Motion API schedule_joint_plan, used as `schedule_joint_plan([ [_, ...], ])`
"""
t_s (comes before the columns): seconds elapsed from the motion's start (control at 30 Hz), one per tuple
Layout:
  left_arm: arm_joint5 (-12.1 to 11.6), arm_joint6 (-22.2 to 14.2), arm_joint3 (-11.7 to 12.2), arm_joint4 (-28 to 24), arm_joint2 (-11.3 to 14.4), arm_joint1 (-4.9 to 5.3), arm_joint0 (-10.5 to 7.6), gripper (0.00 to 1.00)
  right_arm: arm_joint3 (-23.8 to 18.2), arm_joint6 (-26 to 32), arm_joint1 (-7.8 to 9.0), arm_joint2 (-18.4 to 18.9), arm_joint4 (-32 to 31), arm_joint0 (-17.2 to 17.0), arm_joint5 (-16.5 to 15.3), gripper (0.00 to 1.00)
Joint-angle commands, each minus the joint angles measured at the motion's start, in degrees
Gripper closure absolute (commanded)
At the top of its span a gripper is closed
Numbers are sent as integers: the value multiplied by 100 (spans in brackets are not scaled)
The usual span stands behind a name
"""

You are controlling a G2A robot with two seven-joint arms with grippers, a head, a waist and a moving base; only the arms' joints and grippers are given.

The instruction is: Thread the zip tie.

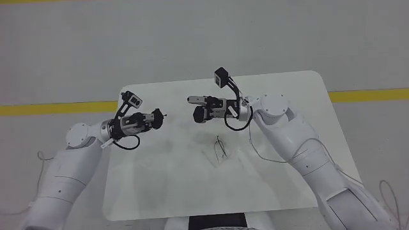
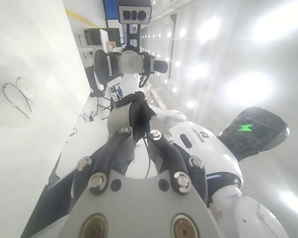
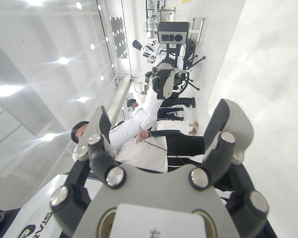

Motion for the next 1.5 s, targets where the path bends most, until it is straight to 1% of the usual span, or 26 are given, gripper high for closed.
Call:
schedule_joint_plan([
  [0.0, 6, 2, -116, -47, -123, 20, 60, 100, 0, 0, 0, 0, 0, 0, 0, 0],
  [0.1, 6, 2, -264, -151, -268, 42, 170, 100, 0, 0, 0, 0, 0, 0, 0, 0],
  [0.17, 6, 2, -407, -132, -392, 59, 228, 100, 0, 0, 0, 0, 0, 0, 0, 0],
  [0.27, 6, 2, -488, -78, -620, 61, 298, 100, 0, 0, 0, 0, 0, 0, 0, 0],
  [0.37, 6, 2, -530, -23, -761, 29, 375, 100, 0, 0, 0, 0, 0, 0, 0, 0],
  [1.47, 6, 2, -530, -23, -761, 29, 375, 100, 0, 0, 0, 0, 0, 0, 0, 0],
])
